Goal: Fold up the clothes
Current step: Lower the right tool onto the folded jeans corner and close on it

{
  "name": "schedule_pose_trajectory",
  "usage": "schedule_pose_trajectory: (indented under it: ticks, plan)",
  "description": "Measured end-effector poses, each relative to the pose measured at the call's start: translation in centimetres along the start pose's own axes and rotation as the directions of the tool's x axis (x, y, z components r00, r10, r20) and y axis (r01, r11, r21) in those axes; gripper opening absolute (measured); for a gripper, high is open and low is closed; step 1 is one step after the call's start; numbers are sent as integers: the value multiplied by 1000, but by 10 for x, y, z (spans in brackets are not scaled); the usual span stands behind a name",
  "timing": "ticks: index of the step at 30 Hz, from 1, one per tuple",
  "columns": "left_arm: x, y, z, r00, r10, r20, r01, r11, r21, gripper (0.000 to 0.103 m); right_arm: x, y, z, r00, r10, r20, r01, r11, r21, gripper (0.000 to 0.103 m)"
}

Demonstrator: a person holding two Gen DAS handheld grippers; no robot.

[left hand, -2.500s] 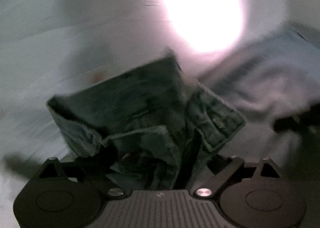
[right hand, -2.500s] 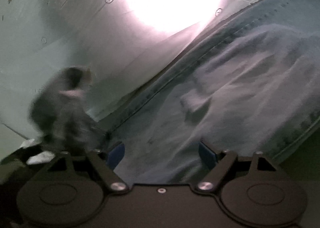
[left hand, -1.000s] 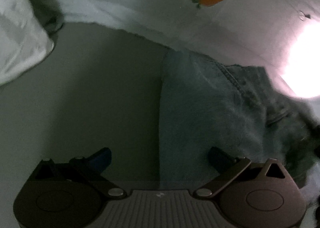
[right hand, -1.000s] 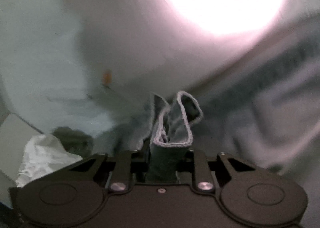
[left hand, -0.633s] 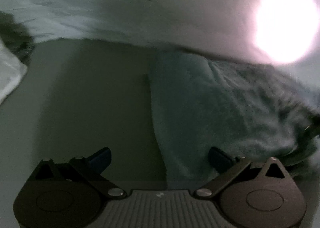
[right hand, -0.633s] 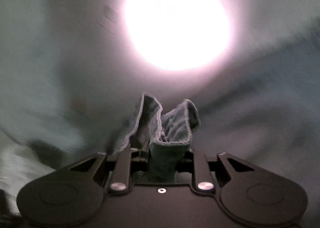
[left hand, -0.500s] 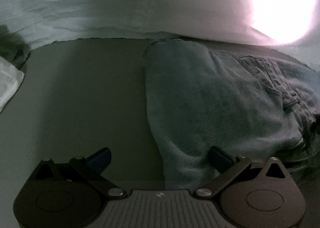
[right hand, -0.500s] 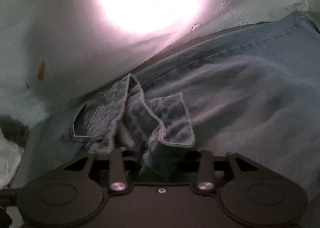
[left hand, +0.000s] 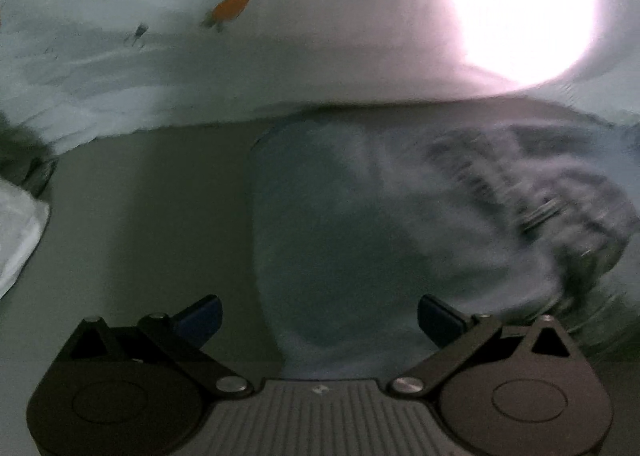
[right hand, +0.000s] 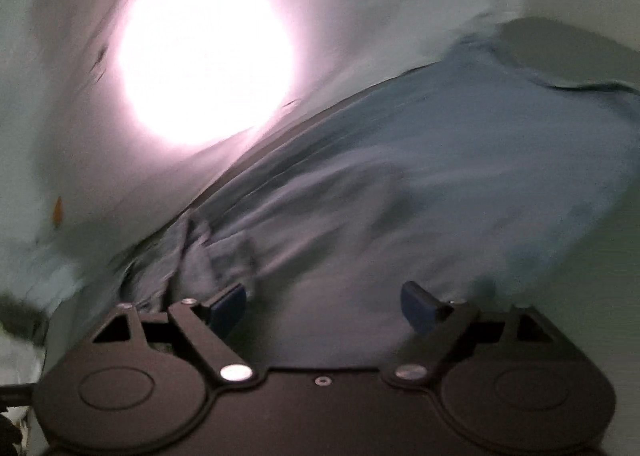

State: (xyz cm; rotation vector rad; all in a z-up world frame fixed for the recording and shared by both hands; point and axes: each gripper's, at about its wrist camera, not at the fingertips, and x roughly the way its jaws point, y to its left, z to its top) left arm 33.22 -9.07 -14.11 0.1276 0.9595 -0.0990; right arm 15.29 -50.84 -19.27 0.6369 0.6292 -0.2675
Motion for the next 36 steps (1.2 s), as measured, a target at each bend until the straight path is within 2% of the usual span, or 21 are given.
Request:
schedule_pose_trajectory:
  ticks: [5,9,11,14,20,23,26,27,29,32,33,35,36]
  plan:
    - [3,-46,14,999,-18,30,15,994,107,103,-16,-55,12,994,-93,48,88,990,108,88]
    - [27,-80,20,1000,-3,-15,6,988,153,103,-22,-92,22,983,-166,74,151,974,172,88]
    - [44,-92,20,999,42,-31,-37,988,150,103,-25,-111,27,976,-202,85,181,962,204,88]
    - [58,-97,22,995,68,-67,-58,988,140,103,-29,-139,35,961,-256,99,225,941,252,88]
    - [65,-89,33,990,31,-136,-12,991,133,103,-16,-168,59,923,-348,166,290,910,297,90]
    - [67,-90,33,989,25,-146,-7,992,126,103,-6,-176,71,912,-356,202,286,907,309,96]
    - [67,-90,32,988,17,-150,1,993,118,103,3,-177,82,908,-359,218,291,912,290,97]
    - [68,-88,33,988,11,-155,7,994,112,103,6,-177,85,913,-343,220,276,918,285,94]
    - [70,-85,34,986,-4,-166,22,994,103,103,11,-178,90,935,-279,221,212,936,282,76]
    - [73,-84,35,985,-21,-173,37,995,95,103,18,-180,95,941,-245,234,159,929,335,76]
    - [73,-83,34,985,-23,-172,40,995,94,103,20,-181,96,941,-240,241,142,922,361,75]
    - [74,-83,34,985,-27,-170,43,995,92,103,21,-191,95,944,-211,255,75,887,456,69]
    - [74,-83,34,985,-28,-169,44,995,91,103,23,-199,95,948,-187,257,31,859,512,53]
